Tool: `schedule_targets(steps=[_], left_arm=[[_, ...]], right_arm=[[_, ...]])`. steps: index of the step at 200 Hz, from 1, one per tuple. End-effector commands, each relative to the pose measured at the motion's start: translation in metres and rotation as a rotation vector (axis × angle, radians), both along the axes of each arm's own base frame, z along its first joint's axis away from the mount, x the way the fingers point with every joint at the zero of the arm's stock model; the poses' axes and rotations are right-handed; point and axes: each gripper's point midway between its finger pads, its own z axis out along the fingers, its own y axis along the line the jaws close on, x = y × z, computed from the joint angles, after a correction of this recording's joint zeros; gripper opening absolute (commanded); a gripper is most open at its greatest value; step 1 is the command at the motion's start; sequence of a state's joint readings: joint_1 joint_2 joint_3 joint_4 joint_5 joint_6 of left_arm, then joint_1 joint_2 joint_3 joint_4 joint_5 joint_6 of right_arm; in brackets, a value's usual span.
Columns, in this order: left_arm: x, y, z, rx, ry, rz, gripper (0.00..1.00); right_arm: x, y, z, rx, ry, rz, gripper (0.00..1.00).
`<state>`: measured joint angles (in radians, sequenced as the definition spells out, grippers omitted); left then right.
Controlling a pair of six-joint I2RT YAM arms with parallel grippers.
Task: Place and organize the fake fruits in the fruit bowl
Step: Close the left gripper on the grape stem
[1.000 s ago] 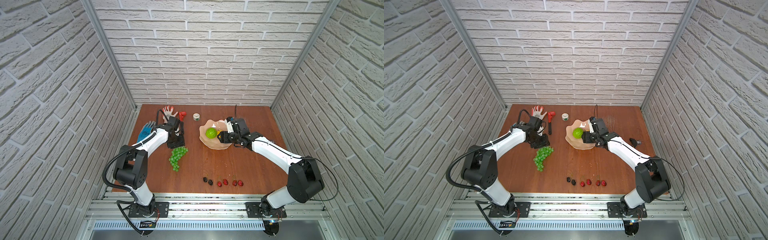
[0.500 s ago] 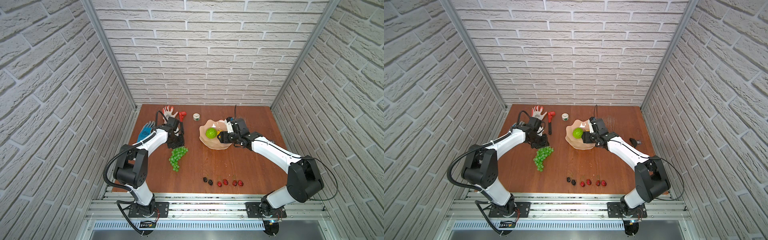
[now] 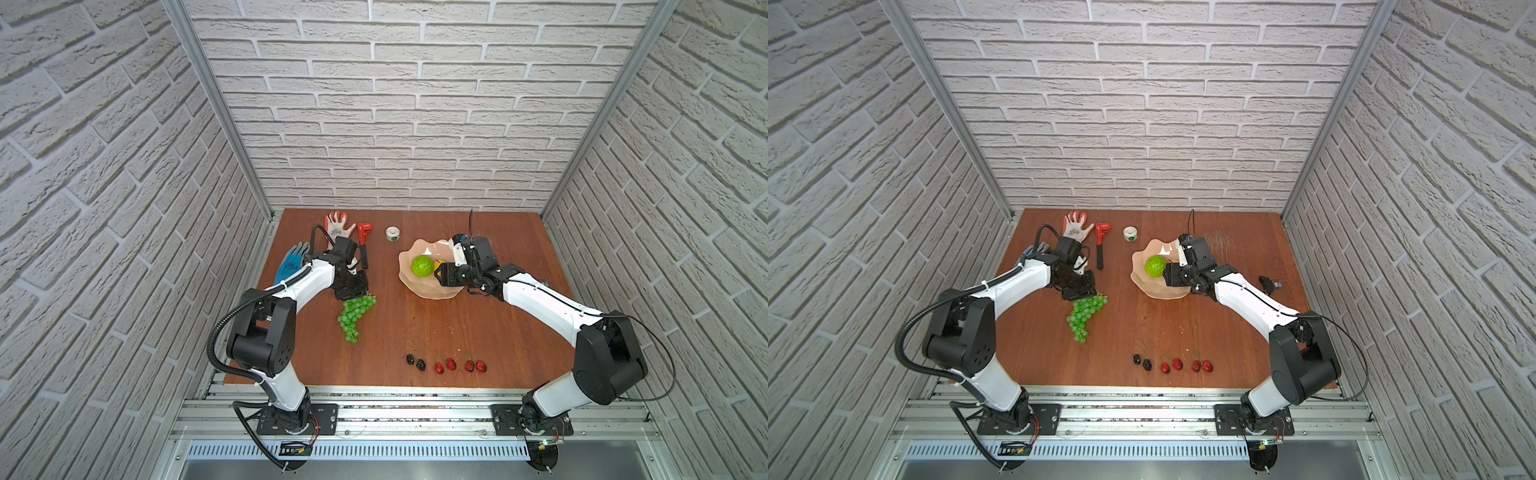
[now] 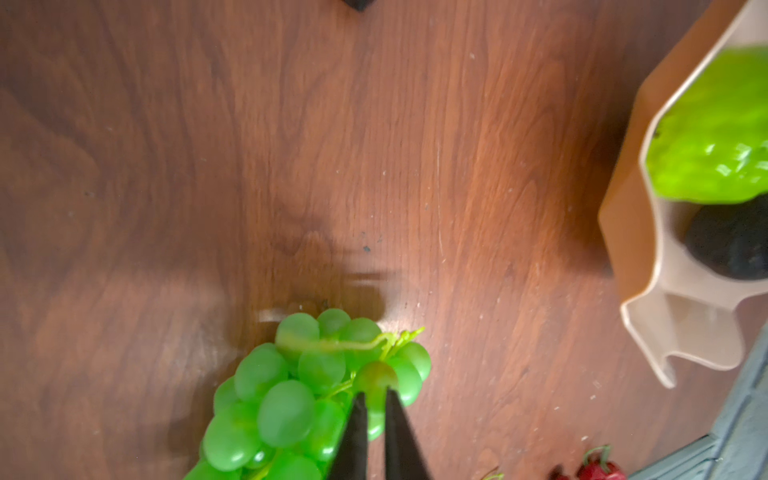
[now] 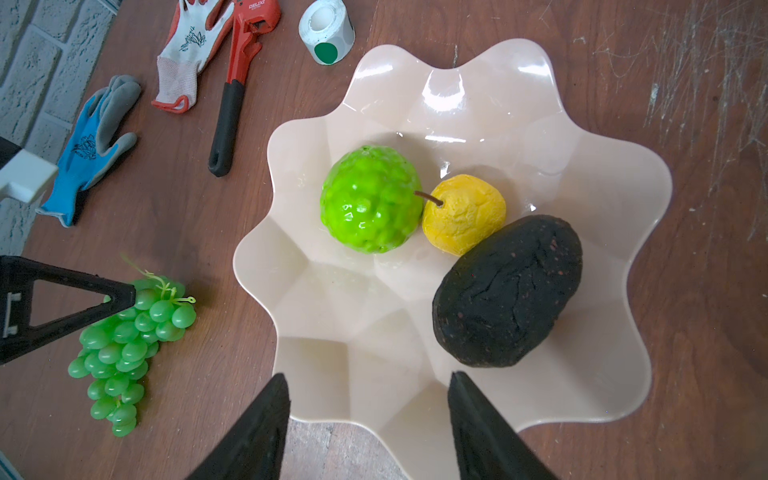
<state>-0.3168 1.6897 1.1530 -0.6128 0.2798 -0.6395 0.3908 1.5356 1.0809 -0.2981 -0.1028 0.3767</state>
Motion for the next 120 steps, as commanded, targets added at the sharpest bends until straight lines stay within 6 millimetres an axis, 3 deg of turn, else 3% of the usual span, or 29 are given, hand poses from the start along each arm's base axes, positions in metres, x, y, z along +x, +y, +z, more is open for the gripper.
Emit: schedule_targets(steps=[1,19,46,60,120], left_arm=[[0.005,-0.001,0.012,-0.028,-0.044,0.003,0.08],[0.006,0.000,0.017,-0.028,-0.067,0.008,0.11],[0.008,0.006,0.023,0.000,-0.091,0.025,0.32],[0.009,0.011,0.026,0.019,-0.104,0.036,0.48],[0.010,0.018,0.023,0.041,-0.095,0.040,0.53]], right_arm=[[0.008,0.004,0.013,0.010,-0.043,0.014,0.62],[0.008,0.005,0.012,0.014,-0.040,0.016,0.62],[0.009,0.006,0.012,0.016,-0.039,0.019,0.62],[0.009,0.007,0.013,0.016,-0.041,0.021,0.62],[0.012,0.011,0.008,0.023,-0.023,0.029,0.62]])
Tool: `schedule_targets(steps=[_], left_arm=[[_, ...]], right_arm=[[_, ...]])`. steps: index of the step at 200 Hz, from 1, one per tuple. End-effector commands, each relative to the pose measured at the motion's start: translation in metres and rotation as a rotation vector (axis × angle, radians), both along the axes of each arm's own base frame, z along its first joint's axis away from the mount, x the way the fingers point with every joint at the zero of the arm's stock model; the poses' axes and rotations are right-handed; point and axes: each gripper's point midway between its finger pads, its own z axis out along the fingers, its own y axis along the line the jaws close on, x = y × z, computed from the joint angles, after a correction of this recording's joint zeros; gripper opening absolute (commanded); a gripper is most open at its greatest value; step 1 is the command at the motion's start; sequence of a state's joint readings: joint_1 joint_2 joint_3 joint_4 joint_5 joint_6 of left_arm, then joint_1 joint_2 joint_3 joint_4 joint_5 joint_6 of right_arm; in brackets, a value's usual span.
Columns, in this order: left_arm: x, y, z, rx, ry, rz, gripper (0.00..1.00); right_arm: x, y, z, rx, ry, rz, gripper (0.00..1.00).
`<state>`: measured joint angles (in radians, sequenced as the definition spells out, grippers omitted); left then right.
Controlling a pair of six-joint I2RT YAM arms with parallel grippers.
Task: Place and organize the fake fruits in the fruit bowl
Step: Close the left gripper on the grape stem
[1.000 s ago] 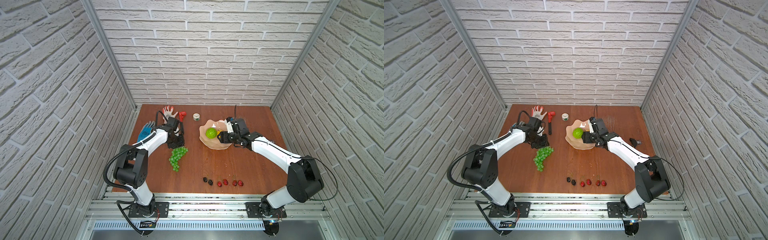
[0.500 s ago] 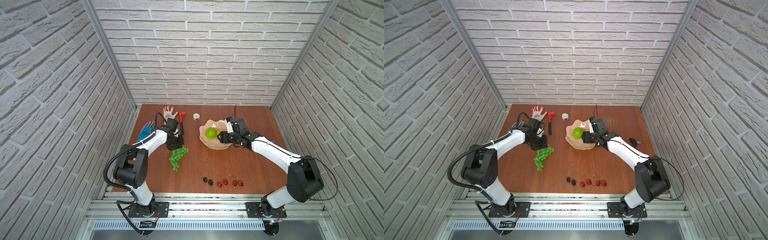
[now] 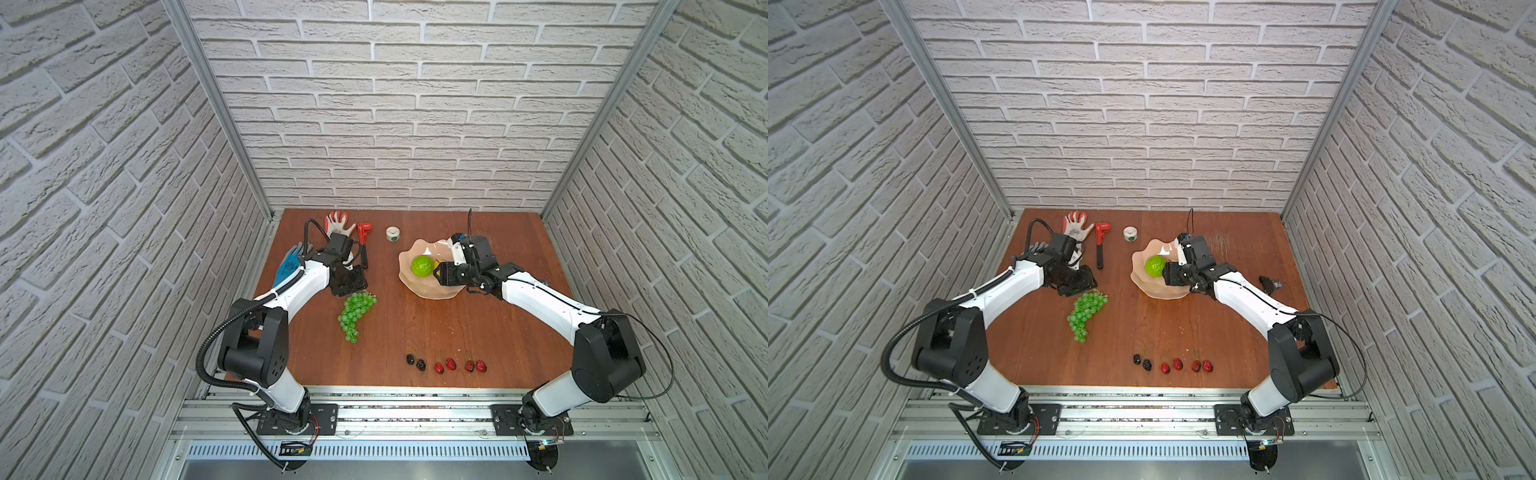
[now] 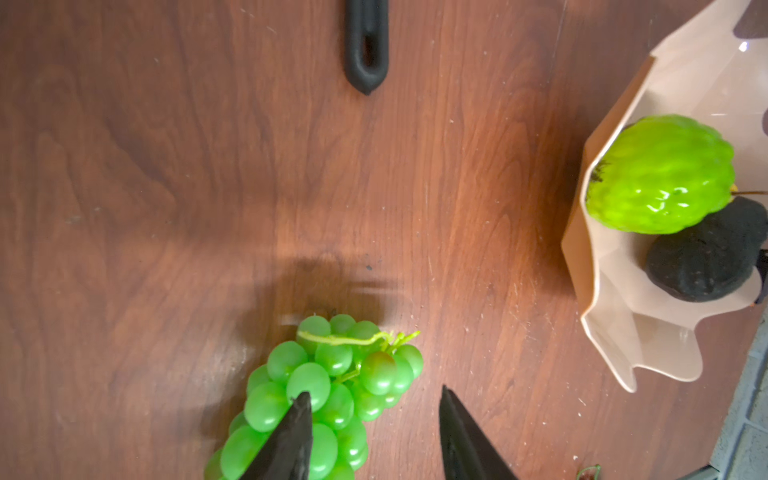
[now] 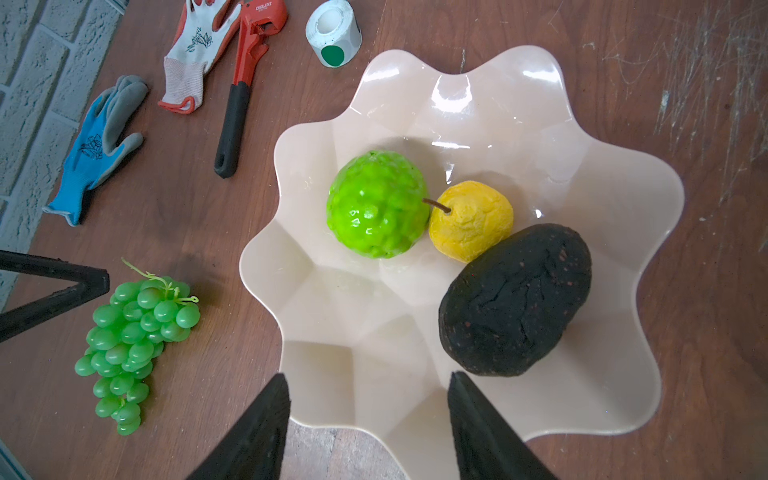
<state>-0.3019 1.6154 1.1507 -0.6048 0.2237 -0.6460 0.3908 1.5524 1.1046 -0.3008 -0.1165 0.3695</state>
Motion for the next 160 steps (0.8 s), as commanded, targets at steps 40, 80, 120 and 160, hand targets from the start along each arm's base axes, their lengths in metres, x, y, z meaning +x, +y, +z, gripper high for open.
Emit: schedule_targets(steps=[40,80,120,160], left_arm=[[0.004,-0.002,-0.009,-0.023,0.003,-0.011,0.56],[0.007,-0.009,-0.017,-0.061,0.017,-0.004,0.56],[0.012,-0.010,-0.021,-0.072,-0.006,0.012,0.56],[0.020,-0.011,-0.024,-0.076,-0.040,0.036,0.53]], right_arm=[[0.010,0.009,0.002,0.029,-0.011,0.015,0.62],[0.012,0.011,0.001,0.030,-0.005,0.017,0.62],[0.012,0.011,0.000,0.029,-0.002,0.018,0.62],[0.012,0.011,0.000,0.029,0.001,0.018,0.62]])
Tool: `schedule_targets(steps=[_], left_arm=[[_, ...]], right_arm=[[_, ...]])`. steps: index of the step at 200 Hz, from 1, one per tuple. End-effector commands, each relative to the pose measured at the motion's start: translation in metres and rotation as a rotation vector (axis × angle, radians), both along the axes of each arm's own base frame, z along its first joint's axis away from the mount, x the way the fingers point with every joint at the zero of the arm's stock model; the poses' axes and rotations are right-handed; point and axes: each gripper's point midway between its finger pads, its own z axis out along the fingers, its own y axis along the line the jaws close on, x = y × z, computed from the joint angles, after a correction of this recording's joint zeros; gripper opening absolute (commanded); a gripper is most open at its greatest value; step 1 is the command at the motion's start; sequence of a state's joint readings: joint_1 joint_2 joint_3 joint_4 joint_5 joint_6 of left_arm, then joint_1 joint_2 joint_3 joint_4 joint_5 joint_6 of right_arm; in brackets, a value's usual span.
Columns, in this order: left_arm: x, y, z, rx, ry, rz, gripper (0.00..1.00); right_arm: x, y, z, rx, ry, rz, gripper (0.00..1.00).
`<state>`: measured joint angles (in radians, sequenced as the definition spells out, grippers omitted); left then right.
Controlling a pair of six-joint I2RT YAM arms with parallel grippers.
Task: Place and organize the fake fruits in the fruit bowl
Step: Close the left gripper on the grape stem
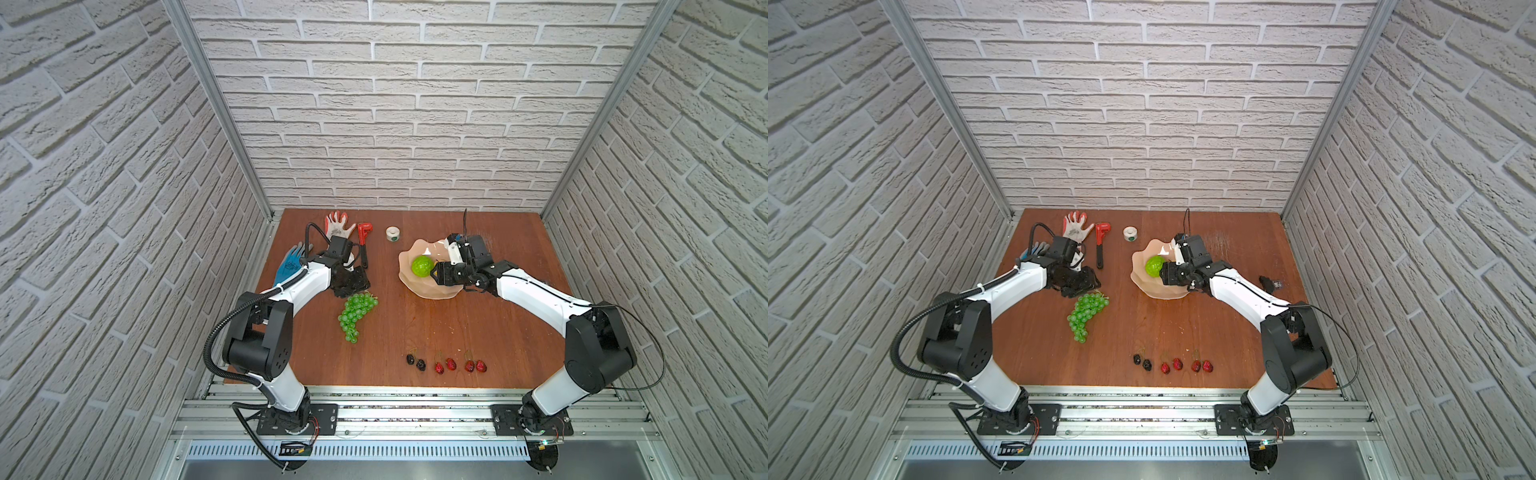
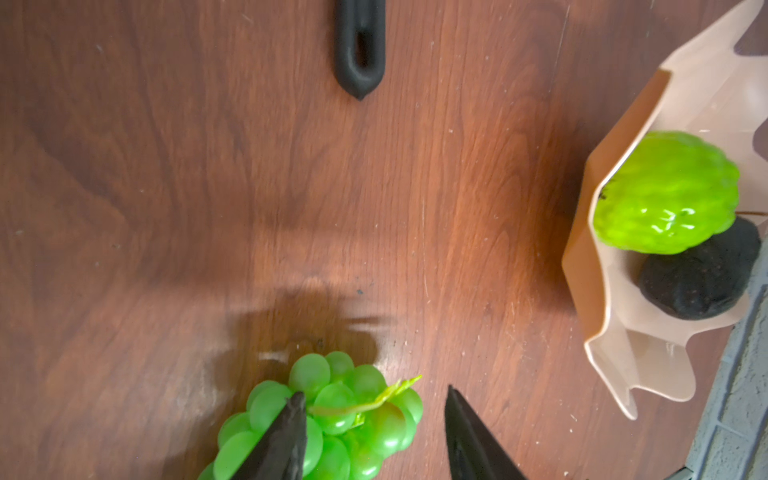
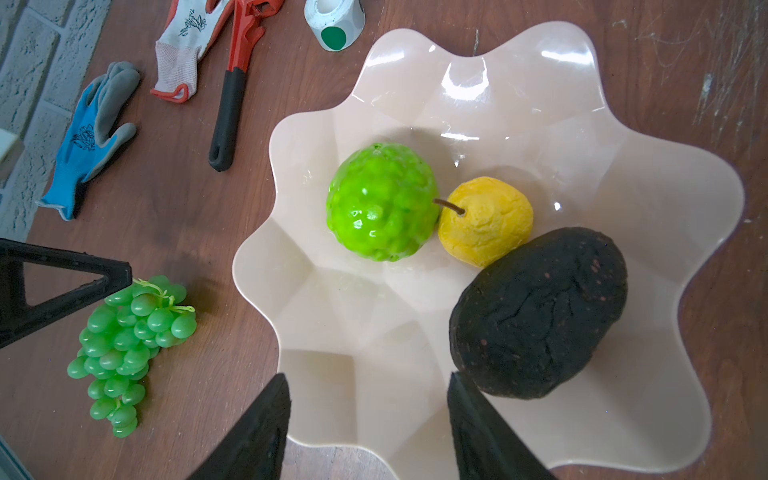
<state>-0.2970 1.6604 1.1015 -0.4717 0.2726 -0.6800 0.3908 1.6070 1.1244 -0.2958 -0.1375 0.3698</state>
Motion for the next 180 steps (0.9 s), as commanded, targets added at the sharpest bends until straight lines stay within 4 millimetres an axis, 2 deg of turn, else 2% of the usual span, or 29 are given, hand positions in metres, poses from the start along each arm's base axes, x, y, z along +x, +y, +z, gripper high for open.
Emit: schedule_targets(steps=[1,48,108,180], left_arm=[[0.0091,-0.0013,-0.0066,-0.012,-0.028,0.023,0.53],[0.0130,-0.0055,-0.0105,-0.015,-0.038,0.028,0.46],[0.0123,-0.0067,-0.0097,-0.019,-0.042,0.034,0.28],[0.0168,-0.0101,-0.0157,-0.029,-0.057,0.039,0.18]], right_arm=[[0.0074,0.0051,0.0130,0.026,-0.032,0.004,0.62],[0.0071,0.0050,0.0127,0.024,-0.031,0.004,0.62],[0.0065,0.0052,0.0129,0.027,-0.032,0.006,0.62],[0.0035,0.0031,0.0161,0.028,-0.039,0.001,0.61]])
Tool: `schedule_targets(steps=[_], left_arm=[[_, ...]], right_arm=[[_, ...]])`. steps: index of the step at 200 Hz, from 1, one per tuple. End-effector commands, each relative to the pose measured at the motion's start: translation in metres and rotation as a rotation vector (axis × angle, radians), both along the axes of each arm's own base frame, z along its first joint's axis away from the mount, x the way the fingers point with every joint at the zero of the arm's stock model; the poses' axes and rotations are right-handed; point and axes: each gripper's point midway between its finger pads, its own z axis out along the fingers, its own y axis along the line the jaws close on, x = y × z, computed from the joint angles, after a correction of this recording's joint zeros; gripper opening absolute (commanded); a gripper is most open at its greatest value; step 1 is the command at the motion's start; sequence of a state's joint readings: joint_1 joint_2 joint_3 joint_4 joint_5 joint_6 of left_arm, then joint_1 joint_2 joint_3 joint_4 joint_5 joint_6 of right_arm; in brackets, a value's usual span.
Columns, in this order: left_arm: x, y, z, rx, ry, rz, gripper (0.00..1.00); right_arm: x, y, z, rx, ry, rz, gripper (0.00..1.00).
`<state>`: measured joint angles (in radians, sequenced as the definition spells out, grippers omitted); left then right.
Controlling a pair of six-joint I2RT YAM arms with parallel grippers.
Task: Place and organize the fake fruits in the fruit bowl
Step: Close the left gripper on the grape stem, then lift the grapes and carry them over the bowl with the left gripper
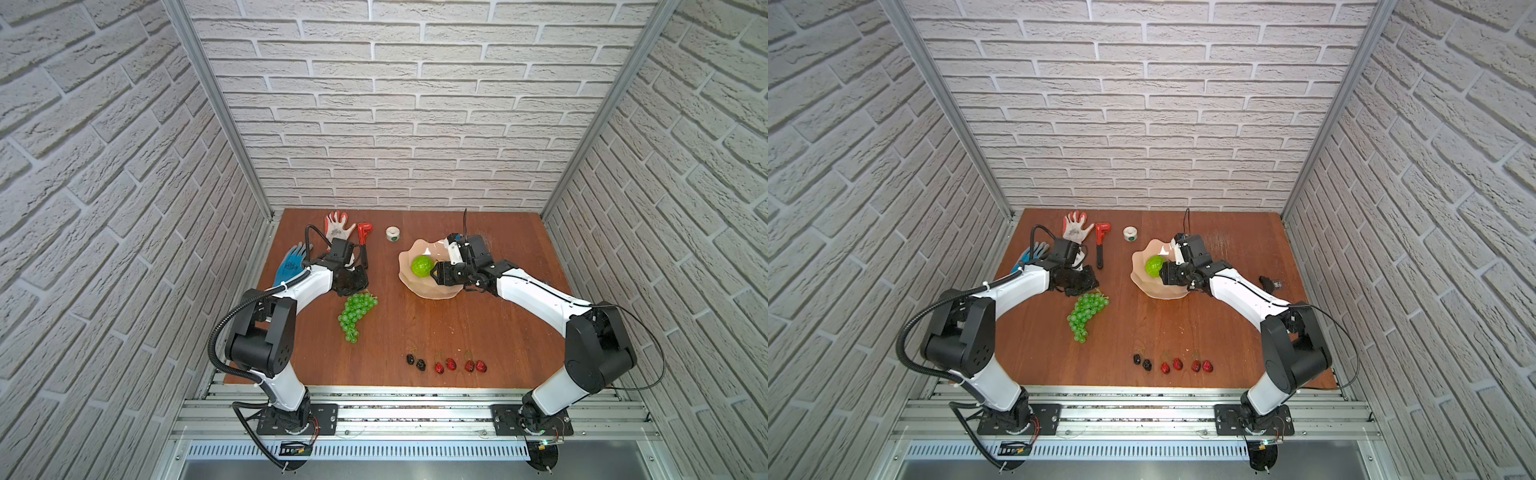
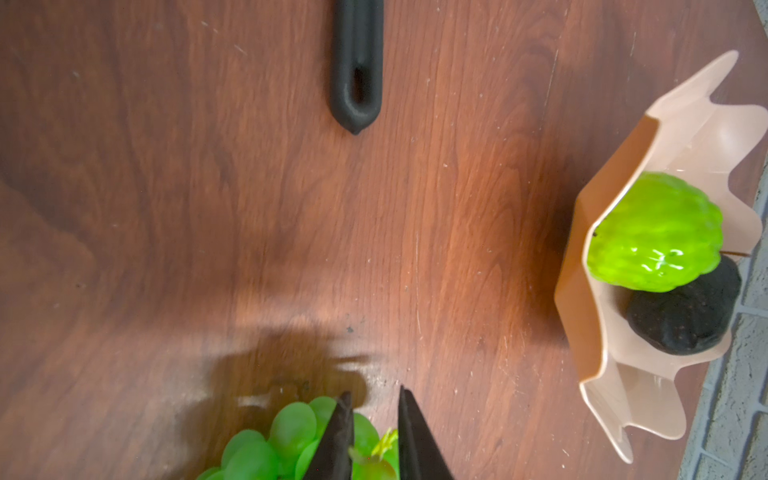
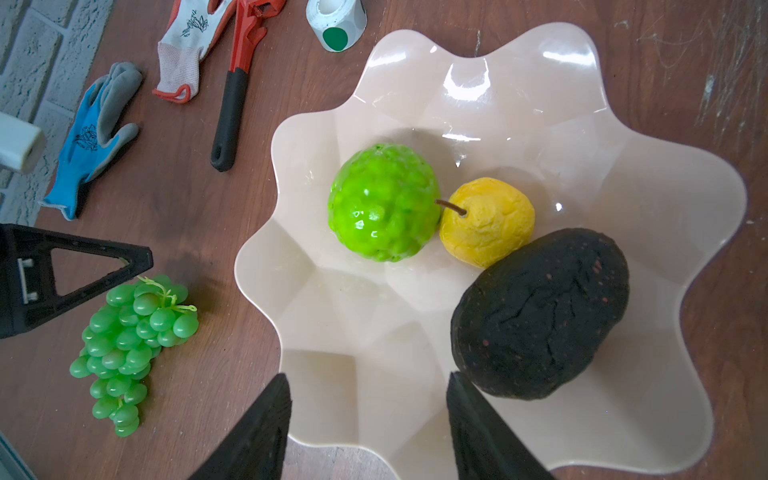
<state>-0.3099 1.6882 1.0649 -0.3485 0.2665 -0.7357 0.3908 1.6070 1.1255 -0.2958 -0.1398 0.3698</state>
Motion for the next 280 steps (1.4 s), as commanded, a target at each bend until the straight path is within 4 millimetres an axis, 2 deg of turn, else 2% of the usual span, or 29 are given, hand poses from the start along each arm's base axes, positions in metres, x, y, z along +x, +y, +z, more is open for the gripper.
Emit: schedule_targets(steps=[1,63,99,125,143,176,225,254,280], left_arm=[[0.005,-0.002,-0.006,0.003,-0.021,0.002,0.17],[0.004,-0.002,-0.002,-0.001,-0.034,0.009,0.00],[0.004,-0.001,0.002,-0.001,-0.055,0.016,0.00],[0.004,-0.001,0.019,-0.018,-0.094,0.015,0.00],[0.002,-0.003,0.042,-0.039,-0.131,0.004,0.00],[-0.003,-0.003,0.096,-0.053,-0.208,-0.015,0.00],[-0.015,-0.019,0.172,-0.093,-0.310,-0.085,0.00],[-0.016,-0.039,0.214,-0.134,-0.390,-0.132,0.00],[-0.009,-0.069,0.243,-0.169,-0.451,-0.205,0.00]], right_arm=[[0.003,0.003,0.016,0.025,-0.039,0.000,0.61],[0.000,0.001,0.018,0.024,-0.045,-0.004,0.61],[0.000,0.001,0.020,0.030,-0.048,-0.006,0.62],[-0.002,-0.001,0.025,0.031,-0.058,-0.008,0.61],[-0.003,-0.002,0.031,0.032,-0.070,-0.012,0.61],[-0.005,-0.006,0.041,0.033,-0.093,-0.023,0.62],[-0.007,-0.008,0.054,0.023,-0.111,-0.015,0.61],[-0.008,-0.013,0.067,0.026,-0.146,-0.036,0.61],[-0.008,-0.022,0.071,0.014,-0.164,-0.061,0.61]])
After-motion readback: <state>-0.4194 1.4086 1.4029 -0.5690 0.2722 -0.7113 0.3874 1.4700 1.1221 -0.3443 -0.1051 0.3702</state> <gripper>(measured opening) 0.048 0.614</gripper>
